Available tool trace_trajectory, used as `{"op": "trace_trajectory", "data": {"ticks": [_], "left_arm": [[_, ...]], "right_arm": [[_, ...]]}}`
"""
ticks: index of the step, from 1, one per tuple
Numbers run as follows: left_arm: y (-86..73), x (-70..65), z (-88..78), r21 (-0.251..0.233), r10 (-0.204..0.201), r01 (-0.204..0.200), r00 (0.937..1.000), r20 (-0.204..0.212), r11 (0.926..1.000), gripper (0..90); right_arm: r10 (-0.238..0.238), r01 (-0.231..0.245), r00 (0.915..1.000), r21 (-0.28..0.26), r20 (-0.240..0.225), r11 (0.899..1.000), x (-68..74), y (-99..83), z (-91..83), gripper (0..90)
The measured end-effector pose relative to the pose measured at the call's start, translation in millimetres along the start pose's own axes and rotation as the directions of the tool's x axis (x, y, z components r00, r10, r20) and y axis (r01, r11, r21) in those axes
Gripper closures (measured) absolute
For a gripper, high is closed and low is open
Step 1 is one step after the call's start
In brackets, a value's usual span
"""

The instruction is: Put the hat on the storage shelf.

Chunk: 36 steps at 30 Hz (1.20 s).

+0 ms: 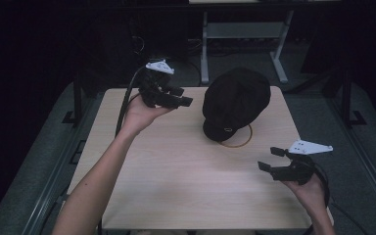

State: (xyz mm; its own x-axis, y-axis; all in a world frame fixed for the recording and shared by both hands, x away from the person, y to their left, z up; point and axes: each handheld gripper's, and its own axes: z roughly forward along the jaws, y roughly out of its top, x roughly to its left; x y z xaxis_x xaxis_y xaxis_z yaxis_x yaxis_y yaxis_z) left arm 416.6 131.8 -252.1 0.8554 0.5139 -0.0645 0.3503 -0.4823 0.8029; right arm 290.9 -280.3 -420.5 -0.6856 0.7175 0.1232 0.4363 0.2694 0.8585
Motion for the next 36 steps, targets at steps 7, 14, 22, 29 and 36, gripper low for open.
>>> {"op": "trace_trajectory", "data": {"ticks": [7,14,22,29,36], "left_arm": [[-15.2,-1.1,-8.1,0.002,0.001,-0.001,0.9999,-0.014,1.0000,41.4],[-31.6,1.2,-17.1,-0.002,-0.014,0.014,0.9996,-0.023,0.9999,39.3],[-47.5,0.4,-24.5,0.001,-0.025,0.025,0.9991,-0.035,0.9997,34.5],[-62.6,1.3,-31.6,-0.012,-0.043,0.042,0.9981,-0.045,0.9990,33.1],[-75.3,2.5,-37.9,-0.014,-0.055,0.054,0.9967,-0.060,0.9984,30.4]], "right_arm": [[0.001,-0.001,1.0000,0.009,0.008,1.000,1.4,0.0,1.5,20.9],[-0.004,0.004,0.9999,0.014,0.011,1.000,2.1,0.0,2.7,20.6],[-0.011,0.011,0.9998,0.030,0.014,0.999,3.5,0.0,5.8,20.6],[-0.006,0.006,0.9998,0.042,0.020,0.999,2.0,-2.8,5.9,20.4],[-0.003,0.002,0.9997,0.052,0.024,0.999,2.0,-4.4,6.2,20.4]]}}
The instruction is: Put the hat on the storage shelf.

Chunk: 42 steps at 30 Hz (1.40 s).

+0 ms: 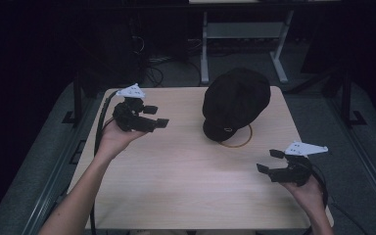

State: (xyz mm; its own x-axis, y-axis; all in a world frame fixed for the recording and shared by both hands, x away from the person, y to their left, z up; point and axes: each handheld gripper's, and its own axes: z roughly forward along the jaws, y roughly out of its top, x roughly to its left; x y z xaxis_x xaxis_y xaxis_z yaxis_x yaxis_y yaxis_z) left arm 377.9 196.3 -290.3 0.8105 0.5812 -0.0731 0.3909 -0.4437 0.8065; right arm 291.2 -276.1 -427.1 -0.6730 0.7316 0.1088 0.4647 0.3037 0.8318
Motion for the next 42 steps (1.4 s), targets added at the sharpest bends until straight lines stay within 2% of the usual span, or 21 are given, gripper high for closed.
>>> {"op": "trace_trajectory", "data": {"ticks": [15,25,32,39,42], "left_arm": [[-32.3,3.1,-0.2,0.024,-0.034,0.034,0.9994,-0.003,0.9991,28.5],[-55.5,3.5,-2.0,0.003,-0.062,0.062,0.9980,-0.017,0.9981,28.6],[-66.2,2.6,-2.7,-0.002,-0.068,0.068,0.9975,-0.019,0.9977,28.5],[-81.1,0.9,1.0,0.022,-0.062,0.063,0.9973,-0.039,0.9978,28.2],[-87.4,0.4,2.4,0.027,-0.070,0.071,0.9971,-0.031,0.9971,28.3]], "right_arm": [[0.002,-0.003,1.0000,0.019,0.005,1.000,0.0,-2.8,1.9,20.1],[0.004,-0.004,1.0000,0.025,0.003,1.000,-0.1,-3.5,2.2,20.1],[-0.003,0.003,1.0000,0.031,0.002,1.000,0.5,-3.9,3.2,20.1],[-0.005,0.005,1.0000,0.037,0.001,0.999,1.2,-4.3,3.8,20.1],[-0.007,0.007,1.0000,0.042,-0.001,0.999,1.6,-4.5,4.8,20.1]]}}
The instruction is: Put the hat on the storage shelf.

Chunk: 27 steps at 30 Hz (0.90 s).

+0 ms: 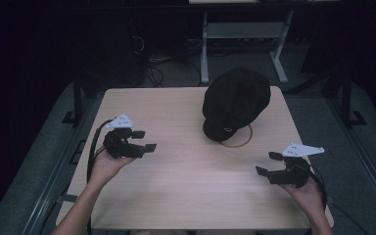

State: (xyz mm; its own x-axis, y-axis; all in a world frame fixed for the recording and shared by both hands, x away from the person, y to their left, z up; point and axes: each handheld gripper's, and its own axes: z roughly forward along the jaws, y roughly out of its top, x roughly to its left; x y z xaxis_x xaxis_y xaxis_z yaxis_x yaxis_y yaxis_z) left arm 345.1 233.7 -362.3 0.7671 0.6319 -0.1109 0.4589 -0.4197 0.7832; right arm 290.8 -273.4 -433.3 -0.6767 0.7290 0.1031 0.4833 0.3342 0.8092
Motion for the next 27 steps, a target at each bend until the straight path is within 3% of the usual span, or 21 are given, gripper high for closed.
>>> {"op": "trace_trajectory", "data": {"ticks": [12,22,27], "left_arm": [[-25.2,-0.1,1.5,-0.006,-0.034,0.034,0.9994,0.001,0.9994,28.3],[-52.1,-4.5,-2.0,-0.008,-0.049,0.049,0.9984,-0.027,0.9988,28.0],[-75.4,-9.4,-0.8,-0.052,-0.087,0.086,0.9960,-0.020,0.9950,27.7]], "right_arm": [[0.000,0.000,1.0000,0.006,0.002,1.000,1.2,-0.4,1.1,20.1],[0.000,0.000,1.0000,0.010,0.001,1.000,2.5,-1.2,1.6,20.1],[-0.008,0.008,1.0000,-0.009,-0.003,1.000,6.7,-0.2,0.5,19.7]]}}
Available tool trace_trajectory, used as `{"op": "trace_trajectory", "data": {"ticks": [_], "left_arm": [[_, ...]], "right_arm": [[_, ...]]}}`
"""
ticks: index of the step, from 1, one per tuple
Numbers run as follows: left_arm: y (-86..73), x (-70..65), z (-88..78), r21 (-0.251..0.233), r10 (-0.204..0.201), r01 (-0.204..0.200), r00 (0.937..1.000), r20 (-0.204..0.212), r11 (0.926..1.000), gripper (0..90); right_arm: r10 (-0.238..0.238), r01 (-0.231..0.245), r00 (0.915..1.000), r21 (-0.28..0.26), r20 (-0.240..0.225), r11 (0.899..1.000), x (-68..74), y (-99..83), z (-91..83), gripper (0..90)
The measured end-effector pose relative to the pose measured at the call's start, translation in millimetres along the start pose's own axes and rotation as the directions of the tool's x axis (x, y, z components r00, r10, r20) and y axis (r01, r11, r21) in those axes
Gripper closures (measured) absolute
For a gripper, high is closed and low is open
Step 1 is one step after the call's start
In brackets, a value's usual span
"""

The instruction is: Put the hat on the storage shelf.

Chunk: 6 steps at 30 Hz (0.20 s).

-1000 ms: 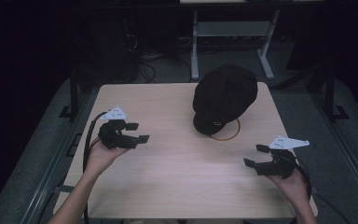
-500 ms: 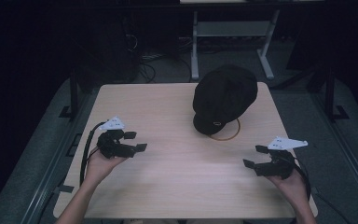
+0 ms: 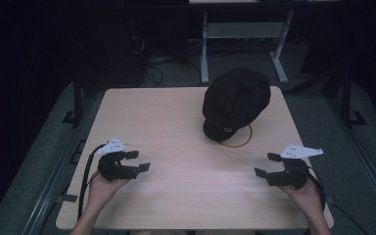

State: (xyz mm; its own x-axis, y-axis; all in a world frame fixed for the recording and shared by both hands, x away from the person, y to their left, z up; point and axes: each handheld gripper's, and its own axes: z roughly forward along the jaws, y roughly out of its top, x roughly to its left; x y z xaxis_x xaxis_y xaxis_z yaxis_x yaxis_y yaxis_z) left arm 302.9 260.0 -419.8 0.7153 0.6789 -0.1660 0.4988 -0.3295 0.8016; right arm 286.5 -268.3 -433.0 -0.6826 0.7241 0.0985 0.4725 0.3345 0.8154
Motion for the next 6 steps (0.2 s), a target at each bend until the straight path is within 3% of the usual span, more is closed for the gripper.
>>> {"op": "trace_trajectory", "data": {"ticks": [6], "left_arm": [[-9.1,-4.8,2.1,0.022,0.020,-0.020,0.9997,-0.016,0.9996,25.4]], "right_arm": [[-0.014,0.014,0.9996,-0.003,-0.024,1.000,6.9,1.7,4.0,19.6]]}}
